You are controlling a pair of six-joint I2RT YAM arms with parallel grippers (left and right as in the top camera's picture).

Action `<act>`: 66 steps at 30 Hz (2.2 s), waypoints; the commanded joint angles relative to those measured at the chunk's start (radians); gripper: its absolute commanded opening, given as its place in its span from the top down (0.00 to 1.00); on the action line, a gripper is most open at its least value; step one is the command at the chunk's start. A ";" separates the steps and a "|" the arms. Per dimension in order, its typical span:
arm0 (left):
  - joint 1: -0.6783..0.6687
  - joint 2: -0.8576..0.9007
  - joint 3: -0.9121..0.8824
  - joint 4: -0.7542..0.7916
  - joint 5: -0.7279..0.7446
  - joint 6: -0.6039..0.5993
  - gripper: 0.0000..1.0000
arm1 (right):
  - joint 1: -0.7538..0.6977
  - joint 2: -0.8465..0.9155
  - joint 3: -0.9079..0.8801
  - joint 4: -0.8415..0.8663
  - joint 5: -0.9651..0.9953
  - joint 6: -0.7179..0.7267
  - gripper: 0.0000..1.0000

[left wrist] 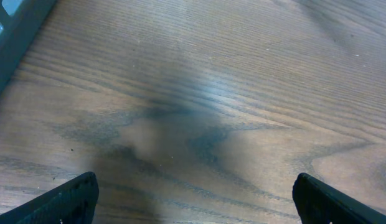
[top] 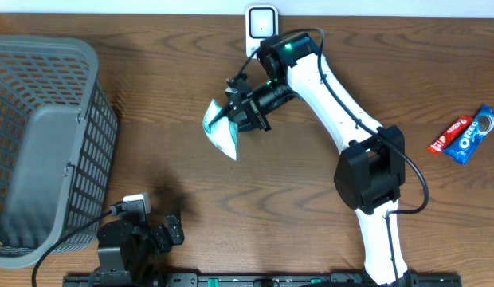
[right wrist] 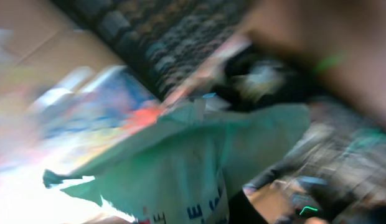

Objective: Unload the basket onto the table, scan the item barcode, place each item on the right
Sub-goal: 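Lift the wipes pack up toward the scanner, then hold the wipes pack in front of the scanner window, then carry the wipes pack to the right edge beside the Oreo pack and release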

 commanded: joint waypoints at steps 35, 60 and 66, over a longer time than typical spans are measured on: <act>0.002 -0.006 -0.008 -0.035 0.011 -0.006 0.00 | -0.093 0.109 0.002 1.278 1.429 -0.132 0.99; 0.002 -0.006 -0.008 -0.035 0.011 -0.006 0.00 | -0.074 0.297 0.342 1.218 1.583 -0.307 0.99; 0.002 -0.006 -0.008 -0.035 0.011 -0.005 0.00 | -0.111 0.266 0.637 0.634 1.631 -0.267 0.99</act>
